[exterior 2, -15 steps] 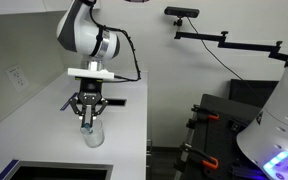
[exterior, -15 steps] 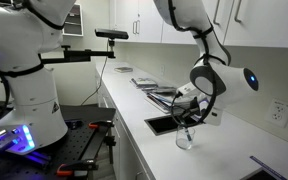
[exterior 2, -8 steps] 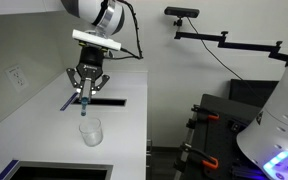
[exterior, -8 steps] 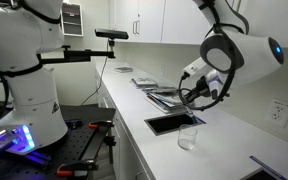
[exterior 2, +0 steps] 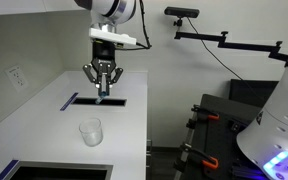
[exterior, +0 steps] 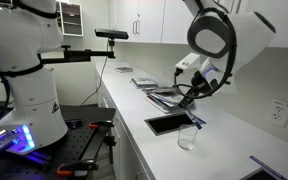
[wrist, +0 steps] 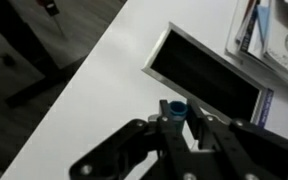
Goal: Put the marker on the countertop
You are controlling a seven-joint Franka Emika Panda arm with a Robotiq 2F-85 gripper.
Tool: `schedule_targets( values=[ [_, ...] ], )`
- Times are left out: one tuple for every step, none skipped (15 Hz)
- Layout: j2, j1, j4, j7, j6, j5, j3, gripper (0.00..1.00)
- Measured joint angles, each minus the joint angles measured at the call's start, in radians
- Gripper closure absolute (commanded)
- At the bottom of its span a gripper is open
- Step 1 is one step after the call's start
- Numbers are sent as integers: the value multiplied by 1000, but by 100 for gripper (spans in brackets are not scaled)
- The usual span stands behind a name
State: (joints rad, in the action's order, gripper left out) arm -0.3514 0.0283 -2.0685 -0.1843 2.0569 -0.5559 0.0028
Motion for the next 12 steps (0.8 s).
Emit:
schedule_targets(
  values=[
    [10, -13, -29, -1, 49, 42, 0, 94],
    [19, -26, -58, -2, 99, 85, 0, 94],
    [25, -38, -87, -6, 150, 129, 0, 94],
    [28, -50, -117, -17, 207, 175, -1, 94],
    [29, -62, -146, -33, 265, 223, -2, 94],
    [30, -72, -175, -56, 326, 272, -4, 94],
    [30, -84, -203, -81, 390, 322, -9, 94],
    [29, -98, -230, -109, 456, 374, -17, 94],
    [26, -115, -258, -146, 522, 435, -28, 94],
    [20, -135, -283, -188, 586, 492, -42, 94],
    [10, -158, -304, -230, 642, 539, -56, 94],
    [-4, -178, -319, -262, 683, 570, -69, 94]
  ],
)
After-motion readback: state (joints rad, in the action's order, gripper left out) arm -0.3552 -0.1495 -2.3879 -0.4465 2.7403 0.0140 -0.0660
